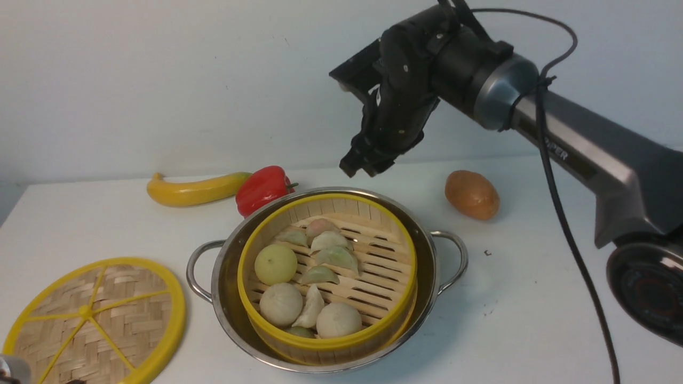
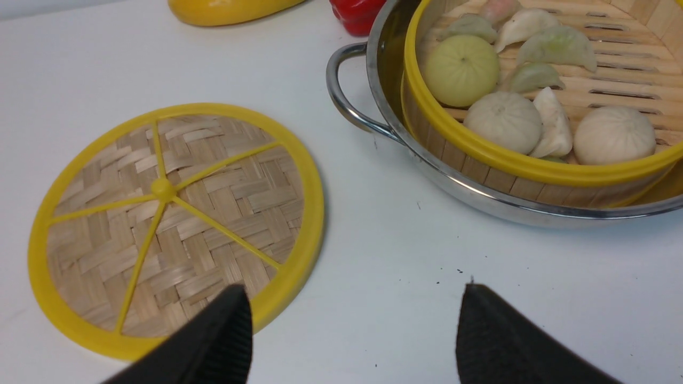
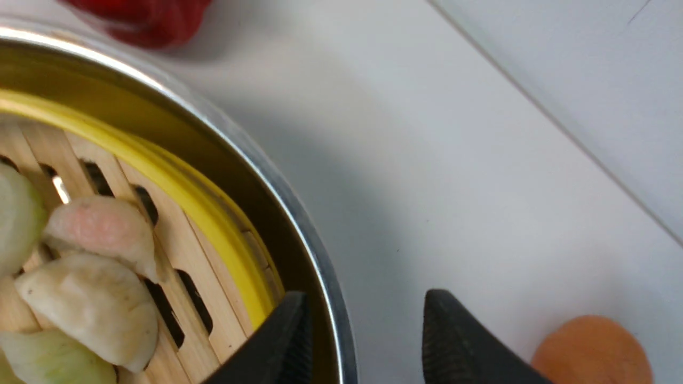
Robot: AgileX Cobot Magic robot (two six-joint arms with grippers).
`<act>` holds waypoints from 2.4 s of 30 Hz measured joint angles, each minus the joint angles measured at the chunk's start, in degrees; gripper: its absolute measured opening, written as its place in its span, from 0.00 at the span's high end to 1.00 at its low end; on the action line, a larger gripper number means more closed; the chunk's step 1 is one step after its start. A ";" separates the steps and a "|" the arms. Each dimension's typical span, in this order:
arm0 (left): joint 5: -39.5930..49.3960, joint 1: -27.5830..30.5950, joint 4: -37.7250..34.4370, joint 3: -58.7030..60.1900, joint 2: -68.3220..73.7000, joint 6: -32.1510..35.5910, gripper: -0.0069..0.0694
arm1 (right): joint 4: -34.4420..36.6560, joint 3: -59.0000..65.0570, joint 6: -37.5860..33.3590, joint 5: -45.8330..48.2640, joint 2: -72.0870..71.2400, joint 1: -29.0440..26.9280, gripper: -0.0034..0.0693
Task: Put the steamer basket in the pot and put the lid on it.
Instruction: Use the right arm to put the steamer into the iron steamer pot in the middle, then use the left arm to lift the lid of the steamer
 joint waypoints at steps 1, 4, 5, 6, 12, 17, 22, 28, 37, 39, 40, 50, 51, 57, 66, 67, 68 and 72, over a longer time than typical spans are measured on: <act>0.00 0.00 0.00 0.00 0.00 0.00 0.29 | -0.08 -0.06 0.12 -0.07 -0.24 -0.11 0.57; -0.07 0.00 0.04 0.00 0.00 0.00 0.29 | -3.00 -0.48 2.91 -0.06 -1.38 -1.37 0.63; -0.07 0.00 0.06 0.00 0.00 0.00 0.29 | -3.85 -0.48 3.53 0.06 -1.59 -1.96 0.68; -0.07 0.00 0.06 0.00 0.00 0.00 0.29 | -4.20 -0.48 3.82 0.07 -1.97 -2.48 0.72; -0.13 0.00 0.11 0.00 0.00 0.00 0.29 | -4.18 -0.36 4.16 0.57 -8.39 -6.66 1.00; -2.23 0.00 0.11 0.00 0.00 -0.05 0.29 | 2.05 -0.42 3.75 0.76 -14.69 -10.05 1.00; -3.91 0.00 0.12 0.00 0.00 -1.29 0.29 | 14.29 -0.42 1.06 1.30 -21.99 -14.82 1.00; -4.54 0.00 0.17 0.00 0.00 -1.75 0.29 | 28.46 -0.42 -0.49 1.53 -28.40 -17.98 1.00; -4.54 0.00 0.52 0.00 0.00 -2.01 0.29 | 26.24 -0.48 0.54 1.83 -35.41 -18.49 1.00; -4.54 0.00 0.52 0.00 0.00 -2.03 0.29 | 20.72 -0.48 2.59 1.90 -36.99 -18.55 1.00; -4.54 0.00 0.52 0.00 0.00 -2.03 0.29 | 17.67 -0.48 3.75 1.95 -38.10 -18.55 1.00; -4.96 0.00 0.52 0.00 0.00 -2.08 0.29 | -2.62 8.94 7.54 2.02 -45.19 -18.55 1.00; -4.96 0.00 0.52 0.00 0.00 -2.08 0.29 | -2.82 9.27 7.54 2.02 -45.36 -18.55 1.00; -4.97 0.00 0.52 0.00 0.00 -2.08 0.29 | -3.87 20.14 7.15 2.02 -48.30 -18.55 1.00; -5.09 0.00 0.35 0.00 0.42 -2.08 0.29 | 2.84 37.33 5.97 1.96 -62.34 -18.55 0.99; -5.20 0.00 0.35 0.00 0.91 -2.08 0.29 | 3.64 39.12 5.42 1.90 -64.14 -18.55 0.99; -5.42 0.00 0.35 0.00 1.46 -2.14 0.29 | 4.33 41.45 4.93 1.72 -66.33 -18.55 0.99; -5.83 0.00 0.35 -0.07 6.49 -3.81 0.29 | 9.42 52.20 1.55 -2.23 -74.02 -18.55 0.99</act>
